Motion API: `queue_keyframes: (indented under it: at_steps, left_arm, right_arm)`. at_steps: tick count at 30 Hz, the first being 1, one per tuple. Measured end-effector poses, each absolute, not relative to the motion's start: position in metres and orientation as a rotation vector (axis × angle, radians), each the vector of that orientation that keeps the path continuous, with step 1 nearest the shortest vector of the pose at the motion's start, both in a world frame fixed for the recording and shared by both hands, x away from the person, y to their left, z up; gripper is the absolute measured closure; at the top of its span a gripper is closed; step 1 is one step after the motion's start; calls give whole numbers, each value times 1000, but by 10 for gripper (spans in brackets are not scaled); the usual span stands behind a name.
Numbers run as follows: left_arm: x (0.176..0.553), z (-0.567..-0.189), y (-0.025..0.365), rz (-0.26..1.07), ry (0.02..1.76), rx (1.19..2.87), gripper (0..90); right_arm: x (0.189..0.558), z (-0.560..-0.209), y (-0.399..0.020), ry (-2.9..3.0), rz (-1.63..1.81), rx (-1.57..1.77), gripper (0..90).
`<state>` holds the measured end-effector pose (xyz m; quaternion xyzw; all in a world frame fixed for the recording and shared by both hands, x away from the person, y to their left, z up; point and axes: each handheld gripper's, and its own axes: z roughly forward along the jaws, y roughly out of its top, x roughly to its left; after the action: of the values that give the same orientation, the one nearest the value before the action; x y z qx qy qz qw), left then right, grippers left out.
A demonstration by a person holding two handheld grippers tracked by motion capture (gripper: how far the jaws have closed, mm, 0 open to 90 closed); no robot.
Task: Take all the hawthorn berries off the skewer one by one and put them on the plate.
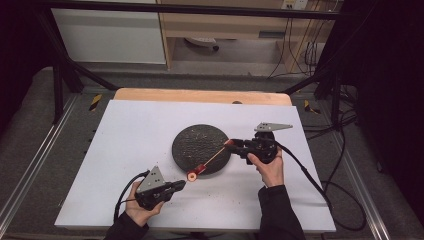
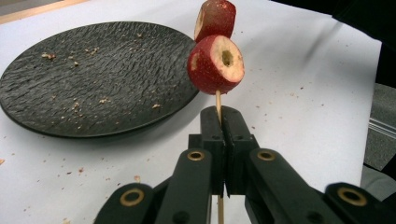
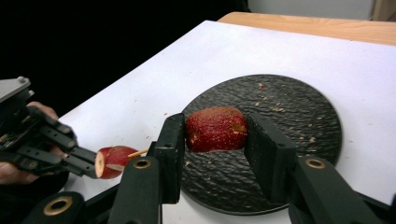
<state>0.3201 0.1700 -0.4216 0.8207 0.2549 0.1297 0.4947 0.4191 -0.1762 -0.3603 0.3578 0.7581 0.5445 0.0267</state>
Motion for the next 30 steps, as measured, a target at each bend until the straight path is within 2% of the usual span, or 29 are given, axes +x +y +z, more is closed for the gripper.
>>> queue_keyframes:
  at_steps: [11,30]
  left_arm:
    - [325,-420,185,331,678,1970,884]
    - [337,-416,207,364,816,1914,884]
  right_arm:
    - [431,-358,-180,2293,1622,1143,594]
    - [459,-391,-121,2367,1491,1128,594]
